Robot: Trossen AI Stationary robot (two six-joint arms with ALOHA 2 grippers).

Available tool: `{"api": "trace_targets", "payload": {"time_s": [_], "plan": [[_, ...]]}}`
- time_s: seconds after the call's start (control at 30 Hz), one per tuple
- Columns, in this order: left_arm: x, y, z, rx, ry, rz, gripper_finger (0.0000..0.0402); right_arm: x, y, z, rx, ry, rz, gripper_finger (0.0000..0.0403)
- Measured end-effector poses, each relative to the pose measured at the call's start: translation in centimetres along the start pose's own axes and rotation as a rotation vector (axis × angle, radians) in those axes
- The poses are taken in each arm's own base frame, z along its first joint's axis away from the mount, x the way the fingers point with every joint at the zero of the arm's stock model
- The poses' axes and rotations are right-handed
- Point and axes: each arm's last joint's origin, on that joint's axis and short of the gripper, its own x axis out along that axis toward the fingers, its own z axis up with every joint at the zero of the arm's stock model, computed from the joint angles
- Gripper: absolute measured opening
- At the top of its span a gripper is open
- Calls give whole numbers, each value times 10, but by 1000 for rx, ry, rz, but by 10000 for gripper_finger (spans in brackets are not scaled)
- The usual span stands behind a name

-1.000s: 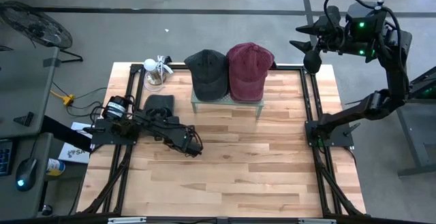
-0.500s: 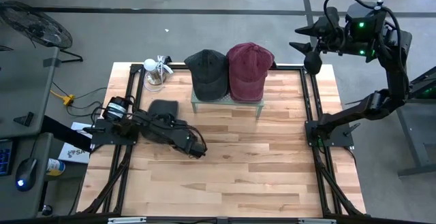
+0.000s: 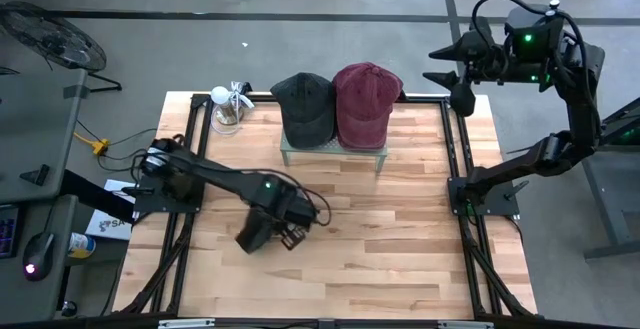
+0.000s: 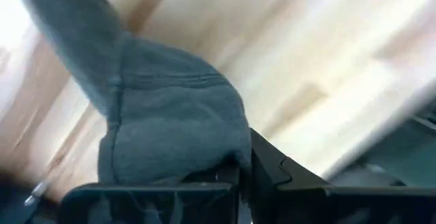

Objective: Pick & Place hat
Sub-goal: Stack the black cap on the other black caps on the shelf

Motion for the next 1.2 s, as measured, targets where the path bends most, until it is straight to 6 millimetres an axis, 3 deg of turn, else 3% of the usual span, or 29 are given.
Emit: {"api": "trace_targets", "payload": {"time_s": [0.33,0.7,0.83,1.03,1.2], "plan": [[-99,-12,1,87,-235,-248,1,0,2,-2,-8,16,49,211],[-176,-12,-1,192,-619,-464,0,0,5,-6,30,42,131,211],[-189,-14,2,239,-775,-496,0,-1,8,-5,43,15,256,211],[-197,-15,1,333,-831,-532,0,0,13,-3,38,-26,452,211],[-201,-19,2,389,-866,-568,0,17,16,0,86,9,554,211]]}}
